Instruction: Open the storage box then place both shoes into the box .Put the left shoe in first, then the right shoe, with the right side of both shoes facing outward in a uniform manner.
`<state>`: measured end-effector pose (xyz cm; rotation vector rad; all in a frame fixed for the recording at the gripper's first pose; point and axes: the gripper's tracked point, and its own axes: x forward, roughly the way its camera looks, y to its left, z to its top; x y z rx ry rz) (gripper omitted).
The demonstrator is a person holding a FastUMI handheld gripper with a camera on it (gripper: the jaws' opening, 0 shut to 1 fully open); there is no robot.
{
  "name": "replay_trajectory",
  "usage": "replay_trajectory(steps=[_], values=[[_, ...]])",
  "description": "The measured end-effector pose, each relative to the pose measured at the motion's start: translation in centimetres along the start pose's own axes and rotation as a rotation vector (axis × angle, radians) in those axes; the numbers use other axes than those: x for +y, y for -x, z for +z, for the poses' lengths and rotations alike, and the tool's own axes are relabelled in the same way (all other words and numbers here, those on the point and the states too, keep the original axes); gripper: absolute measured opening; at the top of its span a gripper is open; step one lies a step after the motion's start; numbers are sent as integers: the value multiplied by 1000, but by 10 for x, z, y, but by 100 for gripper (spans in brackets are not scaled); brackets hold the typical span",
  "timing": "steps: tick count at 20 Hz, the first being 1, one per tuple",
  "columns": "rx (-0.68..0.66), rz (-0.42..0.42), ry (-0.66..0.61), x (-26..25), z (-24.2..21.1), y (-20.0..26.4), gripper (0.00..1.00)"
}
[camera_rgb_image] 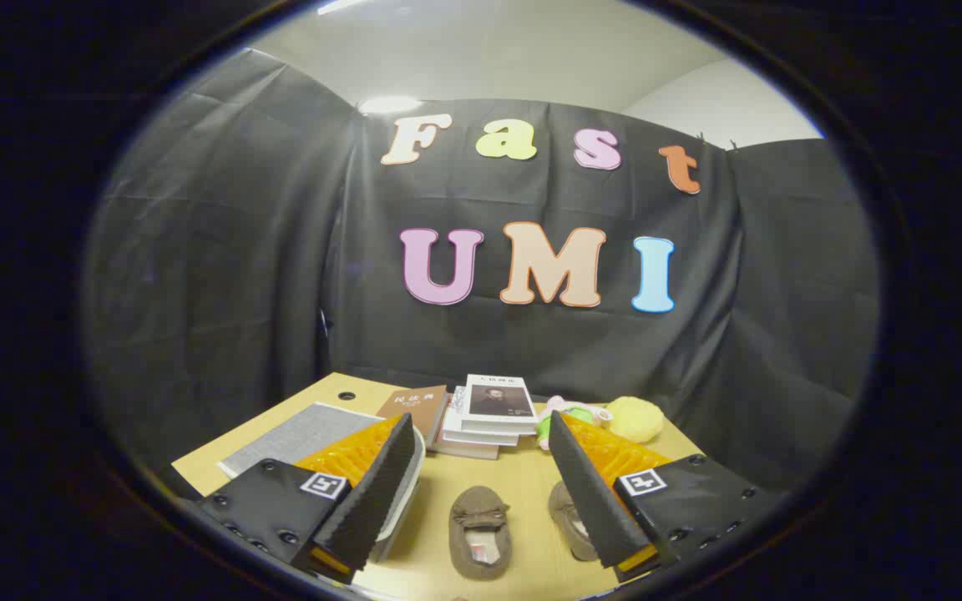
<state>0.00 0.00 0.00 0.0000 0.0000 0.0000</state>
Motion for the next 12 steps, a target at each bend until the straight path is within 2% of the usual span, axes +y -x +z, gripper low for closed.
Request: replay_trajectory(steps=[12], values=[[-38,-11,-58,7,5,5,94]])
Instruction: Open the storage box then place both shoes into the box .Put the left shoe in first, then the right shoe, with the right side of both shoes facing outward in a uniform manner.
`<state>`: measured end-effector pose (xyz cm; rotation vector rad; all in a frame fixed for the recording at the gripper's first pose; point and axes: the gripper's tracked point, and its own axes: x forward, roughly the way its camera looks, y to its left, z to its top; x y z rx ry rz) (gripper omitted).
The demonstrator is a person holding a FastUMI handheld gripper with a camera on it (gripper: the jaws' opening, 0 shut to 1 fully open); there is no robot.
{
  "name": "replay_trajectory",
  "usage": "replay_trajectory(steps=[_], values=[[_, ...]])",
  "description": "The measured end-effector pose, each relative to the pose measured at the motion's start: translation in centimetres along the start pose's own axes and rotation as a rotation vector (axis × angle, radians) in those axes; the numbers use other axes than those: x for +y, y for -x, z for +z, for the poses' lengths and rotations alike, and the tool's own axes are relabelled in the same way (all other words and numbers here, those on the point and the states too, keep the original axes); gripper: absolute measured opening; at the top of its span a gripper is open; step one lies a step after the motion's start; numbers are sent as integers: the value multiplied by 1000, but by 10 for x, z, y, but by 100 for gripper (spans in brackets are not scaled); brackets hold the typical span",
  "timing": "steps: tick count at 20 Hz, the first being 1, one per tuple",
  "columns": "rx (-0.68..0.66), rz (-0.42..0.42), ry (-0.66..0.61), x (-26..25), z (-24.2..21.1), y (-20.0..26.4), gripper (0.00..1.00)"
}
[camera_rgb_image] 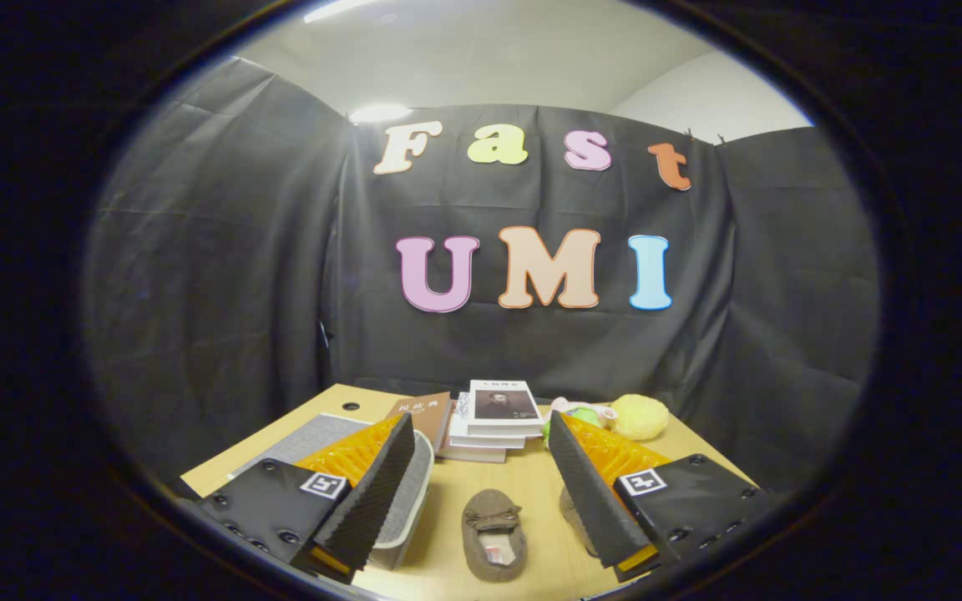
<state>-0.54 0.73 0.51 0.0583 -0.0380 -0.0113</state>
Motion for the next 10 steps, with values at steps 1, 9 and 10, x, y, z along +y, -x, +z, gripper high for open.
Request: replay_trajectory(steps=[1,9,10], values=[[-7,2,-11,2,1,2,94],[-82,33,-286,32,4,16,94],[-83,31,-336,37,2,19,94]])
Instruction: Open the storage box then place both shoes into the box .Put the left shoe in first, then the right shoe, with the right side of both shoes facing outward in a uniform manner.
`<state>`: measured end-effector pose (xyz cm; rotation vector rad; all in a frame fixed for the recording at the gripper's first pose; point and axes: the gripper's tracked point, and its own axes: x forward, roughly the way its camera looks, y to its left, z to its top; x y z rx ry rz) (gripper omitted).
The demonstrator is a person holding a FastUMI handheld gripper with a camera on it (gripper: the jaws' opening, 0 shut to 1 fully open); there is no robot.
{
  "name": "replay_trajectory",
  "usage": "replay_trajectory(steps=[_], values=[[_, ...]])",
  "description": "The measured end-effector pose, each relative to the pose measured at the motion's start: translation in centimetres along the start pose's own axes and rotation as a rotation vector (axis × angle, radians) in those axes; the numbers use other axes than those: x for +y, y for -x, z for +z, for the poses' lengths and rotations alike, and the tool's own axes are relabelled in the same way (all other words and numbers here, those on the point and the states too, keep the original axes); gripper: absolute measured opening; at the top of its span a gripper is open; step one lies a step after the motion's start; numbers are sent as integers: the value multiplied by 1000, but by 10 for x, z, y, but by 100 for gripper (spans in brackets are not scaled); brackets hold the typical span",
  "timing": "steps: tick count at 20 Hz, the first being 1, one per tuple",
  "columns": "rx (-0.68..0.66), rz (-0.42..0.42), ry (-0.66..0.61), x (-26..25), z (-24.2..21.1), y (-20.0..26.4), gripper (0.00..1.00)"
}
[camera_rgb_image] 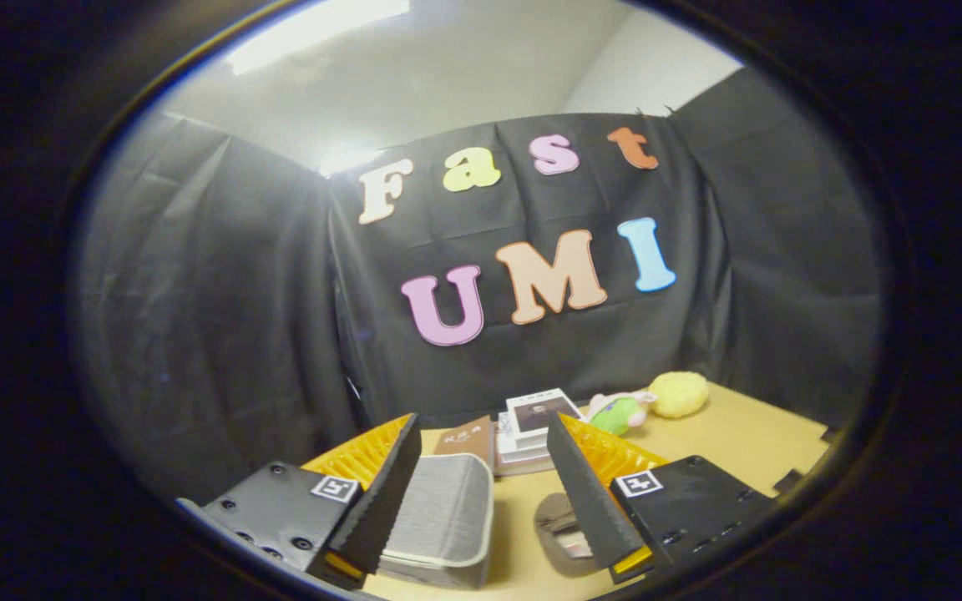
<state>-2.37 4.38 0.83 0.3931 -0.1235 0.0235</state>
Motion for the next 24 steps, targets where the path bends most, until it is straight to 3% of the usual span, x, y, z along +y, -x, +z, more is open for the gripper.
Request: replay_trajectory(steps=[9,16,20,24], values=[[50,-9,-455,32,-76,16,93],[70,-177,-775,-5,-148,21,93],[68,-272,-846,-30,-173,21,93],[88,-289,-925,-36,-192,10,92]])
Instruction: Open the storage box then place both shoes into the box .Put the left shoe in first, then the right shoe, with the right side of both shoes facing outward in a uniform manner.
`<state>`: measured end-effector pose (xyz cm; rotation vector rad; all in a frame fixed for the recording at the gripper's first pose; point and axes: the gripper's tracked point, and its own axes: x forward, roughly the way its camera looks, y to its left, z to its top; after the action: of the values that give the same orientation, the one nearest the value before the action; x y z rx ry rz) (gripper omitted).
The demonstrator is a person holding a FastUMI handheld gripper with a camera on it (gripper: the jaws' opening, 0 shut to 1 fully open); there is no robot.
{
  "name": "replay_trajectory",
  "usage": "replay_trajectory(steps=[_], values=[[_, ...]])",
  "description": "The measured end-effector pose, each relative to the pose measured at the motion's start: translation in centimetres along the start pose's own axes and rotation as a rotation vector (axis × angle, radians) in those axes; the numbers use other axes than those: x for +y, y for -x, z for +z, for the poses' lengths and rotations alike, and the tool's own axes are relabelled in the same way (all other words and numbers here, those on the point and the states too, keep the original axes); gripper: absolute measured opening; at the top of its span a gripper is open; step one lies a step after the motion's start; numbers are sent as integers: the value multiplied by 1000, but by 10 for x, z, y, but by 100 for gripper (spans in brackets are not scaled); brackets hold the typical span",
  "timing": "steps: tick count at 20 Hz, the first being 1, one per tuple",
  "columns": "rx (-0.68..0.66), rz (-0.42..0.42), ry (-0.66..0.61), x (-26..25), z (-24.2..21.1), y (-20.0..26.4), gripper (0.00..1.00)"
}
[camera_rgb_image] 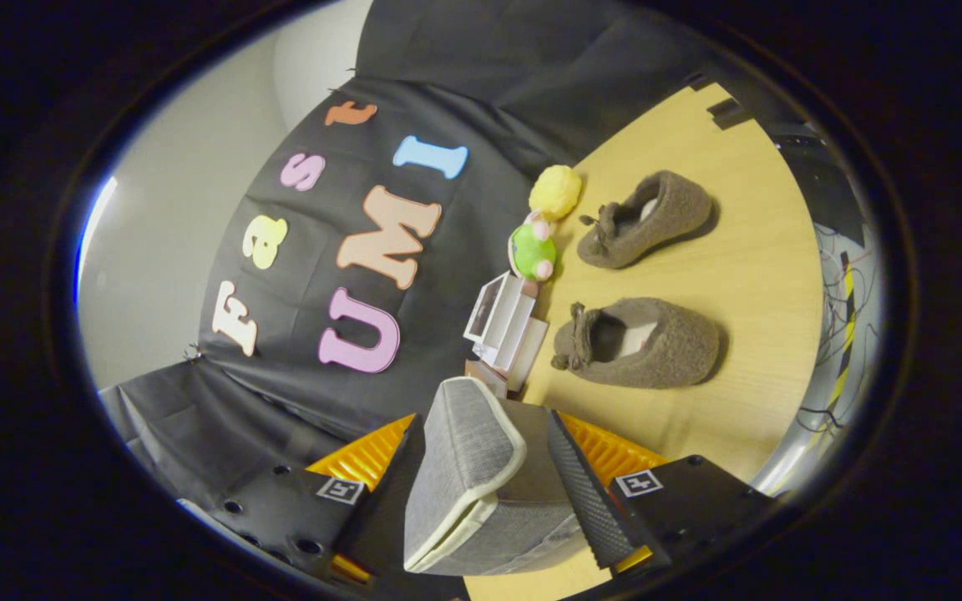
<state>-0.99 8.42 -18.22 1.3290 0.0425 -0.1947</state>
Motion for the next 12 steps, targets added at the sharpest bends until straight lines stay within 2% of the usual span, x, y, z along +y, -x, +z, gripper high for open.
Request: replay_trajectory(steps=[4,7,11,12], values=[[23,-9,-81,-4,-14,-15,92],[20,-4,-147,2,-17,-23,70],[10,-4,-153,12,-16,-28,40],[-8,38,-155,24,-12,-23,33]])
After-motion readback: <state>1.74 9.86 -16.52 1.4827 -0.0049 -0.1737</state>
